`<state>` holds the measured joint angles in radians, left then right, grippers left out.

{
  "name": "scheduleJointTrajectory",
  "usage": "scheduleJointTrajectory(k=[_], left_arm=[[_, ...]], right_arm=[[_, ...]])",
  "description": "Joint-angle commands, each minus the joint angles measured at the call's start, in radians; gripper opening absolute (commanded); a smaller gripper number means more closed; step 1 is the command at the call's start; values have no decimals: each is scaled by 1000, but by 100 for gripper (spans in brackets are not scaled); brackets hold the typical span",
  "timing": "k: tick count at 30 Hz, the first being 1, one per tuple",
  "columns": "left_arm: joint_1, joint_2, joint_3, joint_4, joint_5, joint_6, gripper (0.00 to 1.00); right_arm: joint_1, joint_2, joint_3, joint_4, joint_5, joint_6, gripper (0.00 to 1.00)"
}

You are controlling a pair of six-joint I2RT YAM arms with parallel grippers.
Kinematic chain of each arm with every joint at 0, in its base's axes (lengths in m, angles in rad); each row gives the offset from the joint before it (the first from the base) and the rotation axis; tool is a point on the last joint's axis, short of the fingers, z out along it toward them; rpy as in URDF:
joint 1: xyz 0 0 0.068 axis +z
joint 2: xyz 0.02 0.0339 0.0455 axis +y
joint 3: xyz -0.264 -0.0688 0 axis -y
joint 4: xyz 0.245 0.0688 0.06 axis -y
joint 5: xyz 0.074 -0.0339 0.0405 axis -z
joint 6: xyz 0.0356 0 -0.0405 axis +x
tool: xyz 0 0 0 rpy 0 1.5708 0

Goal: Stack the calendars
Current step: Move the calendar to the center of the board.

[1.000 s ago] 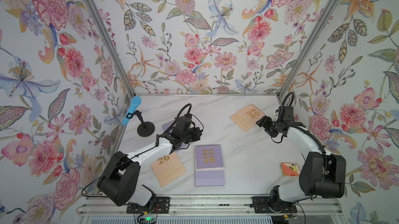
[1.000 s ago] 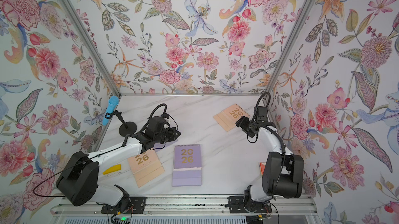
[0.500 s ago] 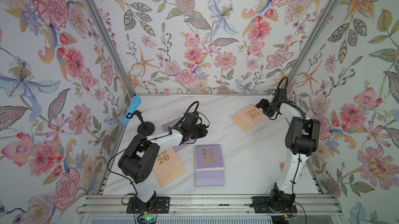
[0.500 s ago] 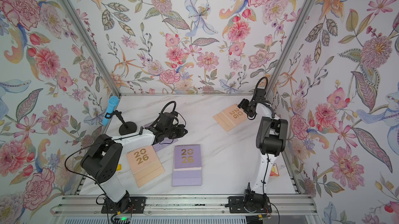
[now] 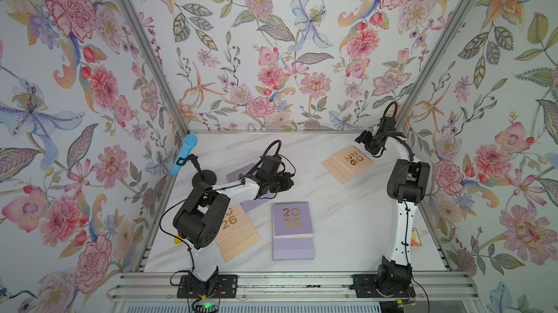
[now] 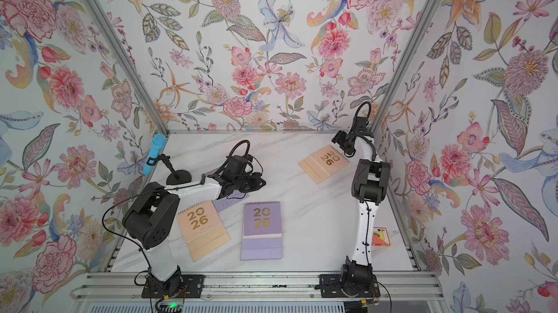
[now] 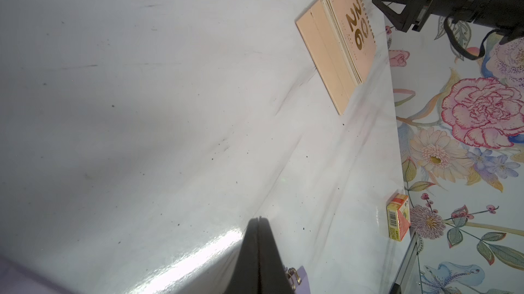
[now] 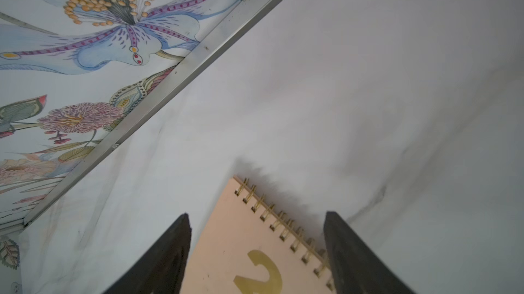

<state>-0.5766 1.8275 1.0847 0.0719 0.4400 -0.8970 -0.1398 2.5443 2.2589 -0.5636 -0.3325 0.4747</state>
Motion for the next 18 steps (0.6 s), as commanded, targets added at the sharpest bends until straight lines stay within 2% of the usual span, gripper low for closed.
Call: scheduleJointTrajectory(k=[1, 4, 10, 18], left_arm=[[13, 21, 23, 0, 9, 13, 0], [18, 18, 20, -3, 8, 15, 0], [20, 15, 21, -3, 8, 18, 0], [20, 4, 26, -3, 4, 24, 0]], right_arm=[[13, 69, 88, -101, -61, -16, 76], [30, 106, 142, -128, -110, -25, 76], [77, 115, 128, -155, -190, -45, 76], [160, -27, -82, -159, -210, -98, 76]])
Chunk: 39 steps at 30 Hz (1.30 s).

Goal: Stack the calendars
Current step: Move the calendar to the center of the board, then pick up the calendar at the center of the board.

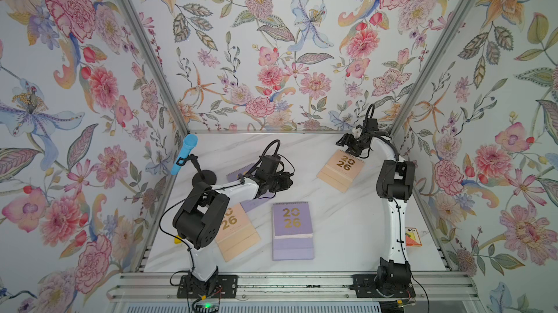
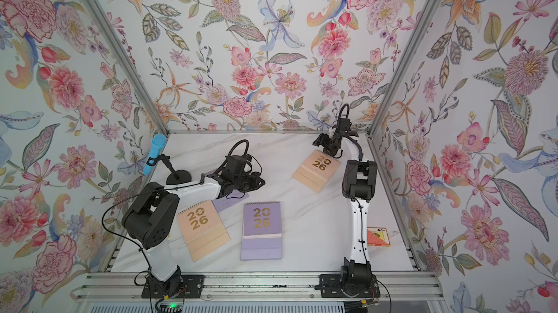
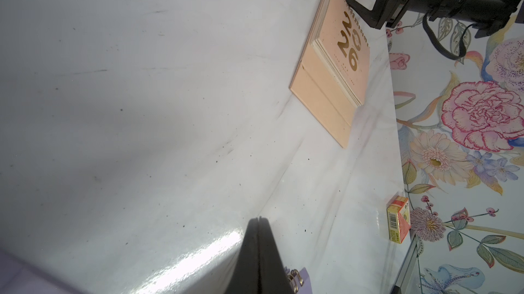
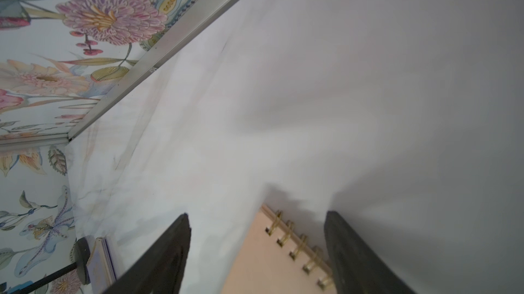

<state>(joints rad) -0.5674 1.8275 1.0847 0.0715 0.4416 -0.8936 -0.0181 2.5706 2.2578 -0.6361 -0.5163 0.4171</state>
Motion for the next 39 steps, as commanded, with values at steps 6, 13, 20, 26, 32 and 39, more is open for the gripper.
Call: scheduleJointTrajectory(k=[6, 13, 20, 26, 32, 39], left_arm=[[9, -9, 30, 2, -1, 22, 0], [8, -34, 18, 7, -15, 21, 0], [-8, 30, 93, -1, -21, 21, 0], [-35, 177, 236, -32, 2, 19, 0], [-65, 323, 405, -67, 23, 14, 0], [-80, 425, 502, -84, 41, 9, 0]], right_arm=[[115, -209, -318, -82, 29, -68, 76], [172, -359, -451, -54, 85, -51, 75], [152, -559, -534, -56, 154, 0, 76], [65, -736, -790, -6, 125, 43, 77], [5, -867, -1017, 61, 106, 56, 77], [-13, -953, -1220, 174, 63, 93, 77]])
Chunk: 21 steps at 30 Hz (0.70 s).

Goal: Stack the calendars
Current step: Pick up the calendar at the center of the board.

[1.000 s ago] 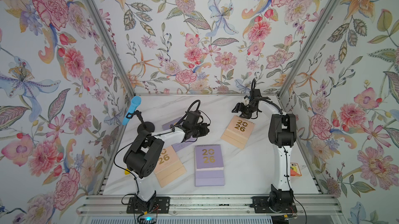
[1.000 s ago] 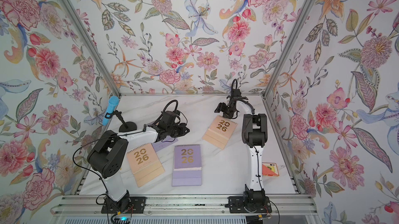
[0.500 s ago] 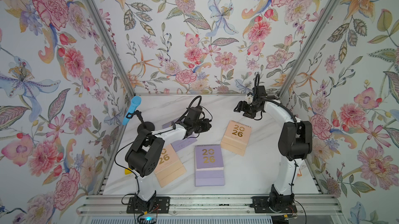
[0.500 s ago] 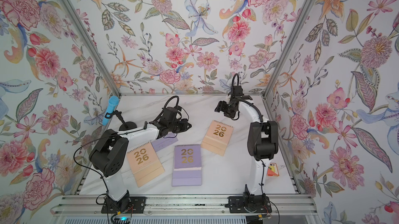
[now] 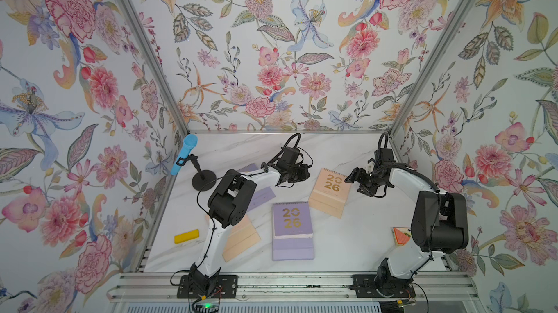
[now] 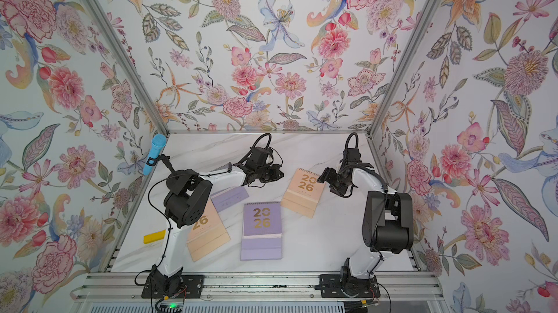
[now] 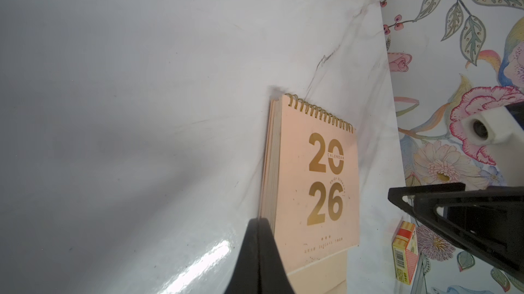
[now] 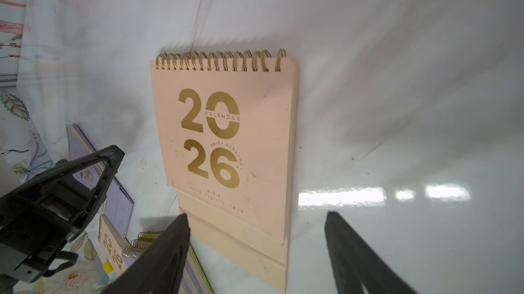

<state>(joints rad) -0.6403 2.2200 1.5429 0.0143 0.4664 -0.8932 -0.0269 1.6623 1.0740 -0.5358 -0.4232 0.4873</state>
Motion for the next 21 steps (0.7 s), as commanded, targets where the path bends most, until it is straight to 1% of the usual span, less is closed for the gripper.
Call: scheduleJointTrajectory(k=[1, 9, 21], left_arm=[[-7, 43, 53, -32, 19, 9, 0], [-17, 101, 105, -49, 38, 13, 0], [-39, 144, 115, -43, 57, -1, 0]], right_arm=[[-3, -47, -48, 83, -33, 24, 77], [-2, -44, -121, 150, -67, 34, 77], [24, 5, -162, 215, -87, 39, 77]])
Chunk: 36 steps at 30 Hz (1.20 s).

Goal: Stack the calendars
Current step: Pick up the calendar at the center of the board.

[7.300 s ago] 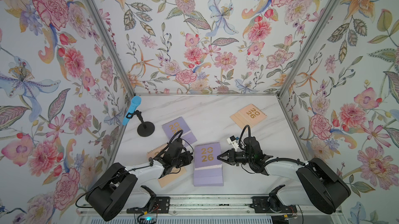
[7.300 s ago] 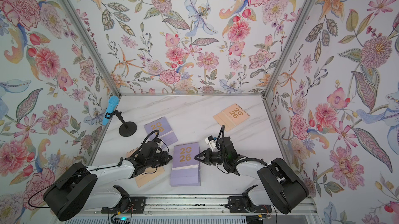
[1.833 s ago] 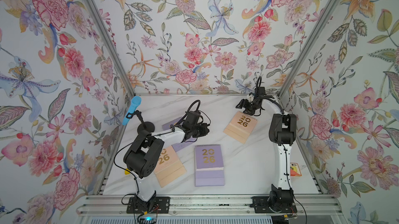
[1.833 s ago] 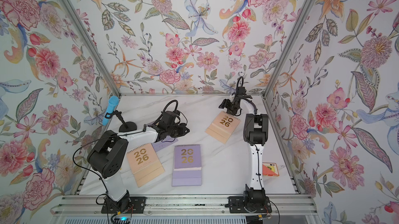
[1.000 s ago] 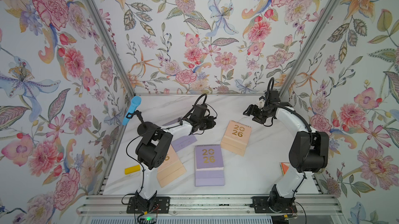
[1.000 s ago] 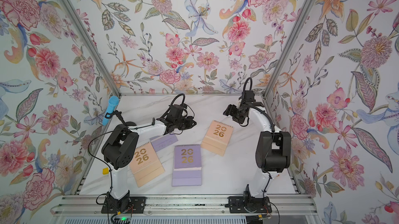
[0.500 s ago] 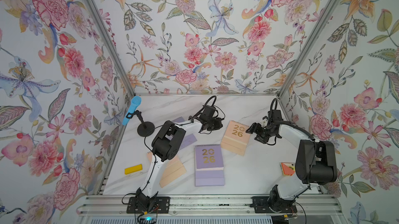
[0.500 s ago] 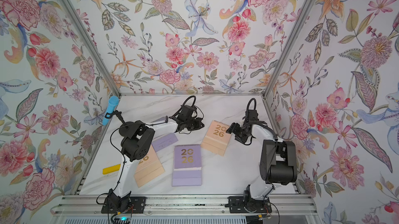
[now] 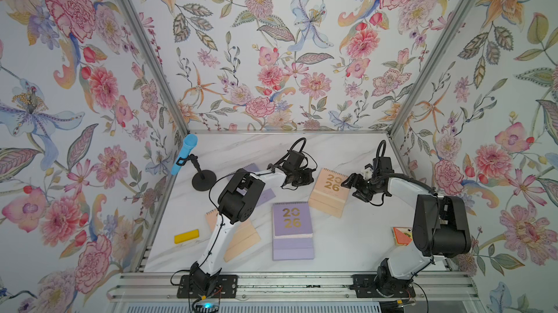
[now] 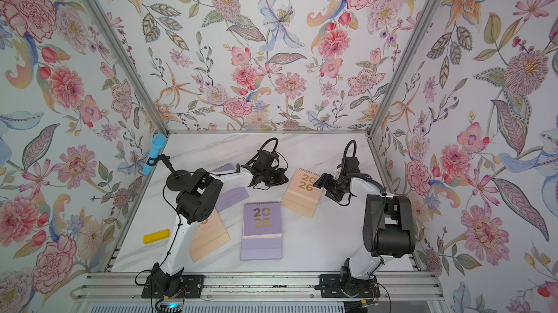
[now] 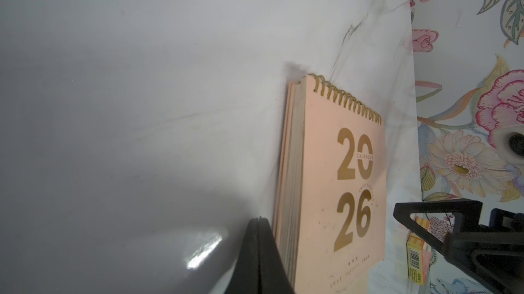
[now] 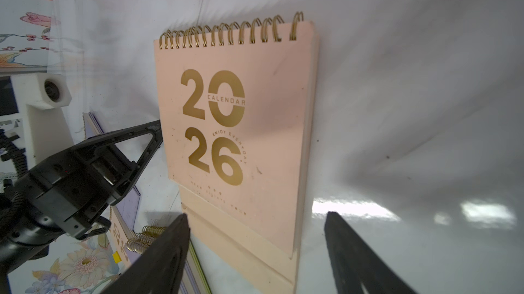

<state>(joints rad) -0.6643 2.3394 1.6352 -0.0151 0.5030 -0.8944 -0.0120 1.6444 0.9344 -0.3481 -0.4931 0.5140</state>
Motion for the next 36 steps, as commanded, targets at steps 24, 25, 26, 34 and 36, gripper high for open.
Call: scheduleJointTrajectory(k=[24, 25, 26, 34, 36], left_arm=[[-40, 59, -23, 78, 60, -74, 0], [-41, 60, -22, 78, 59, -74, 0], [-41, 58, -21, 78, 58, -71, 0], [-41, 42, -14, 65, 55, -64, 0], [-40, 41, -4, 57, 57, -62, 0]], right_arm=[[-75, -22, -243, 714, -445, 307, 72], [-77, -26, -237, 707, -443, 306, 71], [-80, -28, -231, 688, -438, 297, 70], [-81, -40, -226, 592, -377, 236, 44], [-81, -41, -218, 554, -355, 211, 38]])
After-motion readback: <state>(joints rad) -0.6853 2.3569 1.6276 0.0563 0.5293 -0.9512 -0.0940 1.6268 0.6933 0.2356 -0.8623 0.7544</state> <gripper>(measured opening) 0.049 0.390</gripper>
